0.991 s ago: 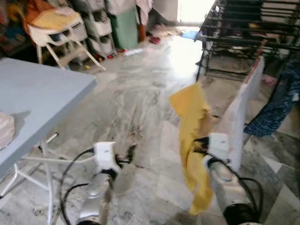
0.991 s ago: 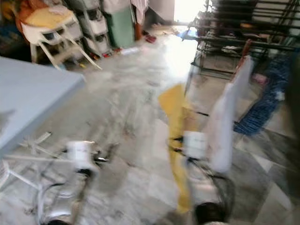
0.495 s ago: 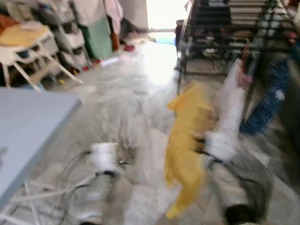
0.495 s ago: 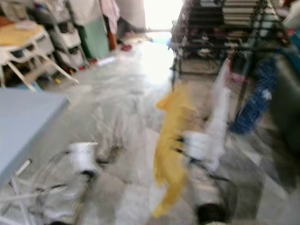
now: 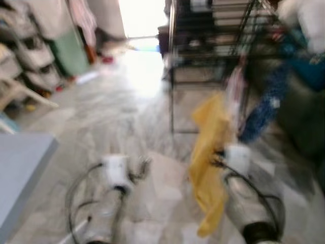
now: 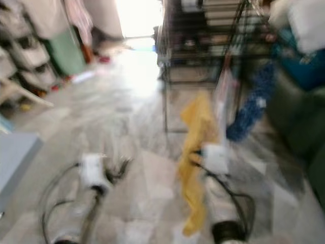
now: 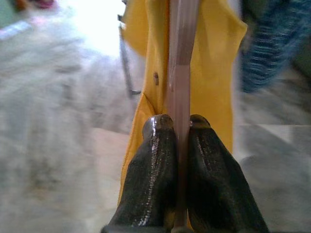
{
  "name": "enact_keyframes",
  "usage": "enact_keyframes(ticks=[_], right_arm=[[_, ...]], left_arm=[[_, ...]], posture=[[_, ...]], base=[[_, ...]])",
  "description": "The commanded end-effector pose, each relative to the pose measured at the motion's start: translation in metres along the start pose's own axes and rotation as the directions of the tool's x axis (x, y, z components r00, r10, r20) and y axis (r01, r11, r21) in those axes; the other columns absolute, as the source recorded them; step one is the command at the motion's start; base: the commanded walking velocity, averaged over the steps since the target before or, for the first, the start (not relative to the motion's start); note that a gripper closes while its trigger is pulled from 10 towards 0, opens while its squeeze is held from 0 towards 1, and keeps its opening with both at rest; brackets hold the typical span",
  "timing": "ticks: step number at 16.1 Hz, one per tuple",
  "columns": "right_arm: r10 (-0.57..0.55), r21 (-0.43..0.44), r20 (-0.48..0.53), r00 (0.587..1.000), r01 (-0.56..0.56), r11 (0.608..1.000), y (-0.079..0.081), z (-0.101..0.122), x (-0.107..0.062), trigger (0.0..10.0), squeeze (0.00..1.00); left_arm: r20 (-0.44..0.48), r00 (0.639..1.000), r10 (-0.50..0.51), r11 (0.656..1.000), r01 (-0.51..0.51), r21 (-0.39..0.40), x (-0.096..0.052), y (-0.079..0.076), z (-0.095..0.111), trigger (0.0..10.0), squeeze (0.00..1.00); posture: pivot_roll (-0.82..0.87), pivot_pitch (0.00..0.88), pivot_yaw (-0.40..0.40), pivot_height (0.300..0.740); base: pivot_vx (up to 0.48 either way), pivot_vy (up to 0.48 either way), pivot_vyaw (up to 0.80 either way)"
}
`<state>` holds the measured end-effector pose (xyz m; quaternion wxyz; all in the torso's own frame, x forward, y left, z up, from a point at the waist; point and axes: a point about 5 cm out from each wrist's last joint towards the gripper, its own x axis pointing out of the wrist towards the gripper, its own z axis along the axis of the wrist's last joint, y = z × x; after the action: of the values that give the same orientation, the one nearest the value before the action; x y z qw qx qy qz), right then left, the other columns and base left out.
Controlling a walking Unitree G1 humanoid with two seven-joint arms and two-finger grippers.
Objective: Hang hanger
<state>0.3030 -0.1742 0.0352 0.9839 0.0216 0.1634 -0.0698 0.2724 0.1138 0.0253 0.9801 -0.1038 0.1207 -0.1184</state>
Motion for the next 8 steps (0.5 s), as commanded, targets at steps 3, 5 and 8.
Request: enact_keyframes(ticks=[3,5,8], right_arm=[[0.084,0.0,0.093,0.992,-0.084,0.996,0.0192,0.0209,0.0029,10.0,0.0],[0.089,-0.012,0.098,0.991,-0.088,0.996,0.0205,0.0212,0.0024,10.0,0.0],[0.085,-0.005,0.093,0.992,-0.085,0.996,0.0205,0.0208,0.0031,10.0,0.0]], left_arm=[[0.001,1.0,0.028,0.999,-0.028,0.025,-0.0011,0.0123,0.003,10.0,0.0],[-0.001,1.0,0.031,0.999,-0.031,0.028,-0.0009,0.0124,0.0026,10.0,0.0],[-0.004,0.999,0.031,0.999,-0.031,0.032,-0.0011,0.0121,0.0019,10.0,0.0]], posture=[[-0.04,0.0,0.058,0.74],[-0.04,0.0,0.058,0.74],[-0.04,0.0,0.059,0.74]], base=[[0.428,0.0,0.0],[0.428,0.0,0.36],[0.4,0.0,0.59]])
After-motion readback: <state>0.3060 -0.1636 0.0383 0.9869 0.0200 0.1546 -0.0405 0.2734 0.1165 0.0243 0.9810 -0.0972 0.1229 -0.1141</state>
